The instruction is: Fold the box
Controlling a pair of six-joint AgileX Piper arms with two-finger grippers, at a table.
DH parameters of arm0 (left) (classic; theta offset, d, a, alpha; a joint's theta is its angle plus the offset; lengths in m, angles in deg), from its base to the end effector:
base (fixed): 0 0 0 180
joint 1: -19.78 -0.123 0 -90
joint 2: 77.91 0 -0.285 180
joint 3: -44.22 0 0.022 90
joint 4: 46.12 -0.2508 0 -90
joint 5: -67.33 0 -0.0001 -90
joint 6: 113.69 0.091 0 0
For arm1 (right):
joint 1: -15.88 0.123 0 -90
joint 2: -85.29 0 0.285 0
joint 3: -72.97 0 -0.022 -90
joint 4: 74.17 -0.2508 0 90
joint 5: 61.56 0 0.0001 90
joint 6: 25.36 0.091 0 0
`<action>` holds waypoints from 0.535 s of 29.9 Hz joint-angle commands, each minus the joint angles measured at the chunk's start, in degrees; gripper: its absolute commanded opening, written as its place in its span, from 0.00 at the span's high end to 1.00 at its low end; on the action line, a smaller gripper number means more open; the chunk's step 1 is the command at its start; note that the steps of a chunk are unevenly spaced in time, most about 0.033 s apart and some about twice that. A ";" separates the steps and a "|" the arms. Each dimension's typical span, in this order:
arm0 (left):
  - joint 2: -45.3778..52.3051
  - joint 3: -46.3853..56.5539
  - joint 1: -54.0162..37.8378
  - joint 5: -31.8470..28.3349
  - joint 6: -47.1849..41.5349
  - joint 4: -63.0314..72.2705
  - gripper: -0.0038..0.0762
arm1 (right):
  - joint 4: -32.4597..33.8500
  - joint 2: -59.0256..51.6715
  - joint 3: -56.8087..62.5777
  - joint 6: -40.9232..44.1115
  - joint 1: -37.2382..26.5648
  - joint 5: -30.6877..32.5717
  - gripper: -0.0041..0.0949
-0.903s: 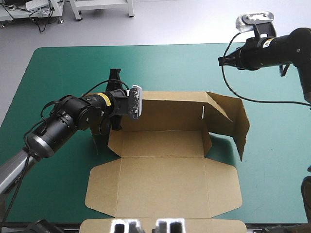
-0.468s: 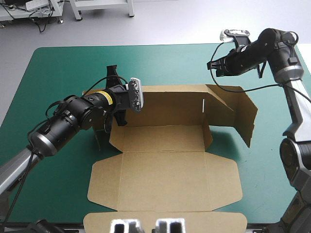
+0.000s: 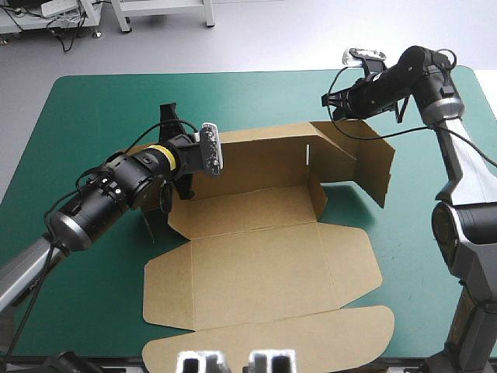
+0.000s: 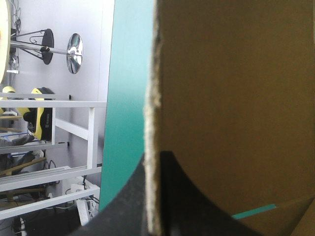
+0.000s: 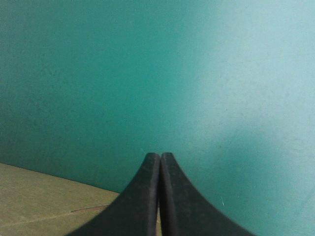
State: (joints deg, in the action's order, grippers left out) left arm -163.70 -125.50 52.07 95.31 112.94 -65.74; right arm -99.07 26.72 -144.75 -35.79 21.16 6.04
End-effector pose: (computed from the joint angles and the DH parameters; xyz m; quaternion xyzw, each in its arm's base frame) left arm 0.2667 -0.1515 0.3540 0.6267 0.6113 0.1978 0.4410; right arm 0.4331 0.0756 0.3434 -0.0994 0.9413 0.2024 0.2513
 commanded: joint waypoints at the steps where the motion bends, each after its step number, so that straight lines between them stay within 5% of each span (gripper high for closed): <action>1: 1.91 -0.06 1.07 -4.31 -1.05 -3.46 0.96 | -2.28 -3.00 -1.93 -0.33 -0.47 -1.17 0.98; 16: 1.91 6.26 2.98 -6.84 -15.08 -20.48 0.96 | -4.39 -7.57 8.99 -3.45 -0.47 3.92 0.98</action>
State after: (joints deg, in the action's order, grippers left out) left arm -163.32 -118.42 54.64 88.75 99.11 -85.69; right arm -101.70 25.04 -136.64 -37.88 21.01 9.09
